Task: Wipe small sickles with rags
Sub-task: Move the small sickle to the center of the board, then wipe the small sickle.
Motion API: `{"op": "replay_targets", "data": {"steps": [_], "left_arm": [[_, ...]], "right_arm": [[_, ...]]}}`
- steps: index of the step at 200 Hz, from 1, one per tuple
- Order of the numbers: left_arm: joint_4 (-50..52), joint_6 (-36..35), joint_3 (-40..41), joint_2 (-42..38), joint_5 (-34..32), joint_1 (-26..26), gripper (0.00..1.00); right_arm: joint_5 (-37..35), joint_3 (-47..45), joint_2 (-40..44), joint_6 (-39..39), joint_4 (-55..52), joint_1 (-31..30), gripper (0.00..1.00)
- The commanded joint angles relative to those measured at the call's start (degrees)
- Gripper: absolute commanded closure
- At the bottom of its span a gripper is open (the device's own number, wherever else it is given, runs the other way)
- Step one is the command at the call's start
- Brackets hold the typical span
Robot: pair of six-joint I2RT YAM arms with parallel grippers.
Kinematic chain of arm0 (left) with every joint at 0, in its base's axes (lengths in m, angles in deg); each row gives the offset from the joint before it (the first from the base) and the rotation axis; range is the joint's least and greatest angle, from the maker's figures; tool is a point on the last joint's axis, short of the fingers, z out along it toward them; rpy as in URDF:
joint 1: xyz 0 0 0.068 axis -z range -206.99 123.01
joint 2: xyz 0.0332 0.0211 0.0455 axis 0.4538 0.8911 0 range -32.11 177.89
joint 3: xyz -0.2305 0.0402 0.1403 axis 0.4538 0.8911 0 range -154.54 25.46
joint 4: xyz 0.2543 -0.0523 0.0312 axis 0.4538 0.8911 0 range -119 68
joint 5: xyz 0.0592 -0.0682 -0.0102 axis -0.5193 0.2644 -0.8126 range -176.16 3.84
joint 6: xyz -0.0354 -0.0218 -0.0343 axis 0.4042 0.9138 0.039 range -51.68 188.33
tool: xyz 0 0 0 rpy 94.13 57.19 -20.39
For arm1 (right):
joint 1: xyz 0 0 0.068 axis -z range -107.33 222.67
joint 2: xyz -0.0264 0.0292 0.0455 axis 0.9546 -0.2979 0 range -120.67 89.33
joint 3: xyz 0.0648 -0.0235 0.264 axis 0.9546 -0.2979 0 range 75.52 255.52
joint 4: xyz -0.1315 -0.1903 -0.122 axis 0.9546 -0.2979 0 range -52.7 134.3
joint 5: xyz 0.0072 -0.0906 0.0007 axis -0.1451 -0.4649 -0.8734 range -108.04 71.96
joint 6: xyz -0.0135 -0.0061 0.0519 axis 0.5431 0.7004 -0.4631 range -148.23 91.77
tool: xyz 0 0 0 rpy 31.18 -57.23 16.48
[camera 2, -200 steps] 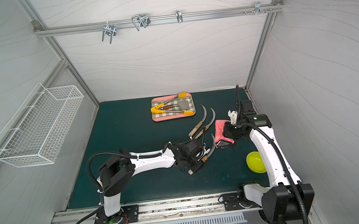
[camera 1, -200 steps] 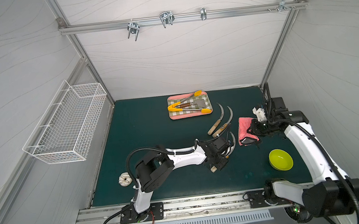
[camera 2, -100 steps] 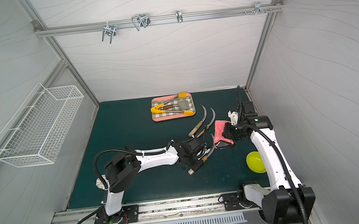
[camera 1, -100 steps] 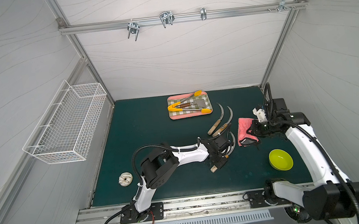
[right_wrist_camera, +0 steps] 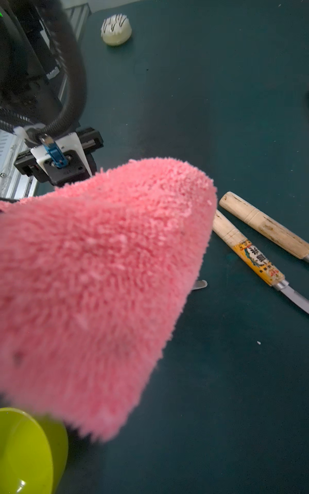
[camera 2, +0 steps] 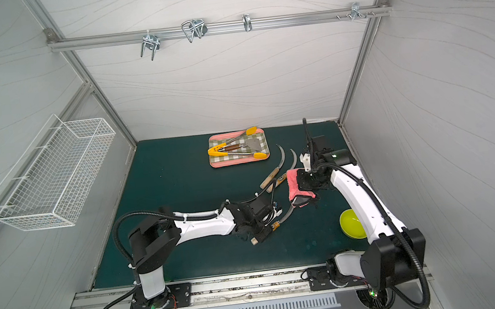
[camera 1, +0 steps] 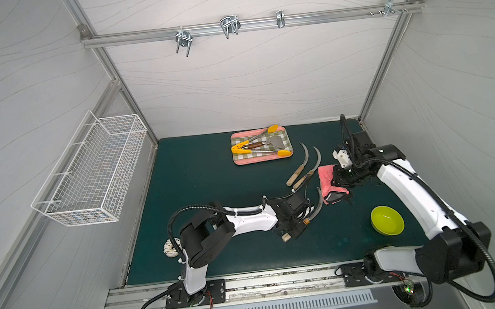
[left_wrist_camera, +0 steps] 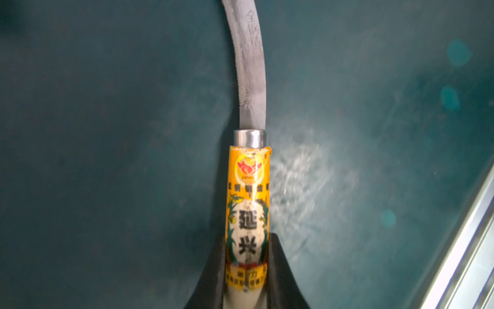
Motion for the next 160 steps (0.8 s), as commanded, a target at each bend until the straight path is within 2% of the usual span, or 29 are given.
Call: {"op": "replay_targets", "data": {"steps": [1, 35, 101, 160], "left_arm": [[2.76, 1.37, 3.56, -1.61, -2.33, -0.03, 1.00], [1.76, 2.10, 6.63, -3.92, -2.60, 0.14, 1.00], [-0.78, 1.96, 6.02, -2.51, -1.35, 0.14, 1.00], [-1.78, 3.25, 5.33, -1.51, -1.38, 0.14, 1.00]], "right_arm": [[-4.89, 2.27, -3.37, 0.73, -1.44, -1.25, 0.90], [-9.95, 6.04, -12.71, 2.57, -2.39, -4.41, 0.91], [-11.15, 12.28, -30.14, 4.02, -1.89, -6.45, 0.93], [-8.90, 8.54, -37.64, 3.59, 1.41, -9.20, 0.94]]}}
